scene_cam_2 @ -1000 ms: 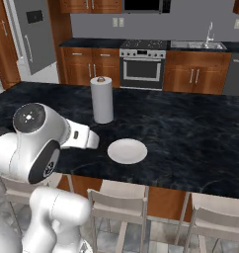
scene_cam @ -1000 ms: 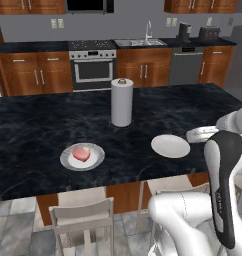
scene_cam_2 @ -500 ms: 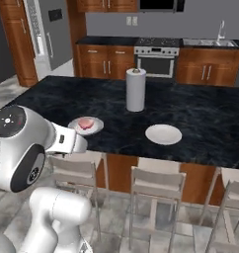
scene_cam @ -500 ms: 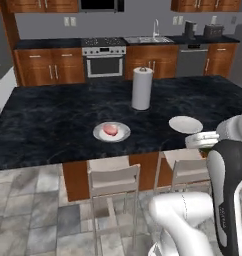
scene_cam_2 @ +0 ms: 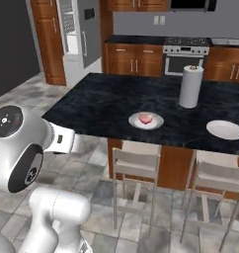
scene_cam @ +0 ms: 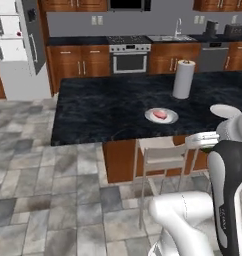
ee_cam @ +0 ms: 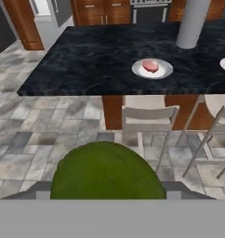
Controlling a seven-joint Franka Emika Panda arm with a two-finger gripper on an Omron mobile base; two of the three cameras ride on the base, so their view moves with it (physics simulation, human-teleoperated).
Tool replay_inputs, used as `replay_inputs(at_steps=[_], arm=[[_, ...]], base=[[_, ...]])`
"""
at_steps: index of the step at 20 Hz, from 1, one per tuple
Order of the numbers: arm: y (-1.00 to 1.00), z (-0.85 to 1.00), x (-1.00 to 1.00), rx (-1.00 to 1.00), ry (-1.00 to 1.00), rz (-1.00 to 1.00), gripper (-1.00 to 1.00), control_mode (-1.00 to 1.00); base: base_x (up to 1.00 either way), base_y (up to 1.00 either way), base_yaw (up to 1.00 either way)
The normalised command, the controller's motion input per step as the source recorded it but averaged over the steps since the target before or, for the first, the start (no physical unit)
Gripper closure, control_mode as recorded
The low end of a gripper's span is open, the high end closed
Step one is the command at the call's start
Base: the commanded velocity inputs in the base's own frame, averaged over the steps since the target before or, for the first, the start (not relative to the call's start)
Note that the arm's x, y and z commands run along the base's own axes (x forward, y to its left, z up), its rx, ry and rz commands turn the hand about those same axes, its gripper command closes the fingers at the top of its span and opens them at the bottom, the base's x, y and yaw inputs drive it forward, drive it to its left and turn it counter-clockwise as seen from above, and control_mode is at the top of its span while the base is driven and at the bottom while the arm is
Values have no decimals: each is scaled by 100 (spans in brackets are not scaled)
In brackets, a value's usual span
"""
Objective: Transport the steak and lime to the fridge. Place the steak on the rack containing meat and place the lime on the rack containing the vegetable, ensuring meats and vegetables are on different racks.
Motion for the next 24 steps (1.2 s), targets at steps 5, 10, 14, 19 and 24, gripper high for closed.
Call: replay_inputs(at_steps=[5, 10, 14, 19, 24], arm=[[0, 0, 0, 0, 0, 0, 100, 100], [0, 0, 0, 0, 0, 0, 100, 100], [0, 0, 0, 0, 0, 0, 100, 100], [0, 0, 0, 0, 0, 0, 100, 100], [0, 0, 0, 0, 0, 0, 100, 100]], base=[[-1, 100, 7], [0, 100, 1], [10, 100, 0], [27, 100, 0], [49, 100, 0]])
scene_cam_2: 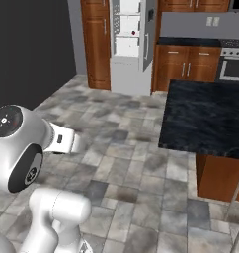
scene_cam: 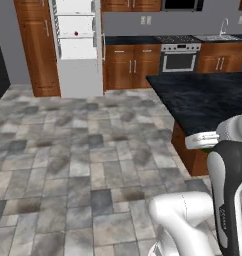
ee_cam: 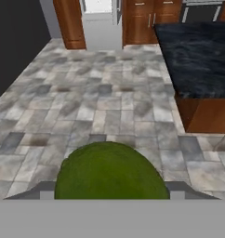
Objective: Transport the steak and lime to the fridge. Place the steak on the rack containing meat and place the lime on the rack containing the vegetable, ensuring meats and vegetables are on different racks.
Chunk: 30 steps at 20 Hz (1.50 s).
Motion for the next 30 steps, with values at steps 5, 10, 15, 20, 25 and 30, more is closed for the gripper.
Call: replay_inputs(at_steps=[5, 10, 15, 20, 25, 30], arm=[[0, 0, 0, 0, 0, 0, 100, 100], [0, 0, 0, 0, 0, 0, 100, 100], [0, 0, 0, 0, 0, 0, 100, 100], [0, 0, 0, 0, 0, 0, 100, 100], [0, 0, 0, 0, 0, 0, 100, 100], [0, 0, 0, 0, 0, 0, 100, 100]], base=[[100, 100, -6], [100, 100, -12], [100, 100, -21], [100, 80, -19], [100, 54, -13], [100, 15, -10]])
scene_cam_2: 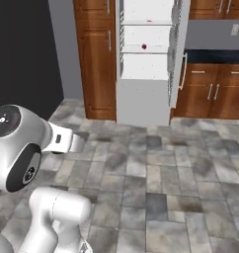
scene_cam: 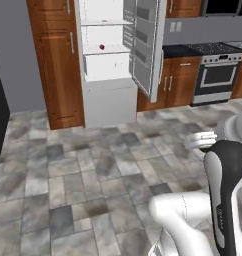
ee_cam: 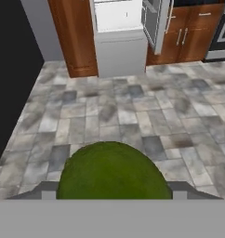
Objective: Transport the steak and lime to the fridge. Place the steak on the rack containing meat and place the lime on the rack containing the vegetable, ensuring meats and vegetables are on different racks.
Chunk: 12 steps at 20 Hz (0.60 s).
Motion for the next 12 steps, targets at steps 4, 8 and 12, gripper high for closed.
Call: replay_inputs(at_steps=[4, 8, 12], arm=[[0, 0, 0, 0, 0, 0, 100, 100], [0, 0, 0, 0, 0, 0, 100, 100], [0, 0, 0, 0, 0, 0, 100, 100]], base=[[100, 2, -7], [100, 10, -8], [100, 44, -13]])
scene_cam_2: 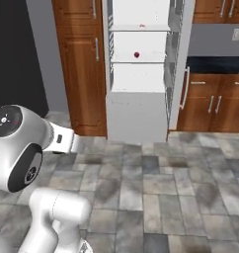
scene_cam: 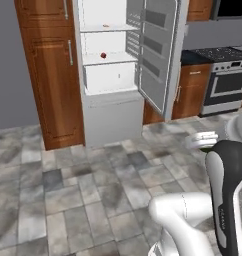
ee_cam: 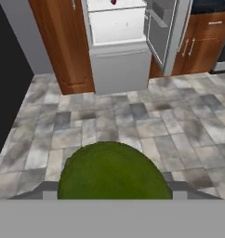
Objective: Transport the steak and lime to the fridge. Place the steak on the rack containing meat and place the lime on the rack containing the vegetable, ensuring meats and vegetables are on different racks.
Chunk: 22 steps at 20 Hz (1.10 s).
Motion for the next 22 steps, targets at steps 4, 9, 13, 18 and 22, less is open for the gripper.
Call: replay_inputs(at_steps=[4, 9, 13, 18, 22], arm=[[0, 0, 0, 0, 0, 0, 100, 100], [0, 0, 0, 0, 0, 0, 100, 100], [0, 0, 0, 0, 0, 0, 100, 100], [0, 0, 0, 0, 0, 0, 100, 100], [0, 0, 0, 0, 0, 0, 100, 100]], base=[[100, 16, -11], [100, 13, -11], [100, 24, -13], [100, 26, -12], [100, 22, -10]])
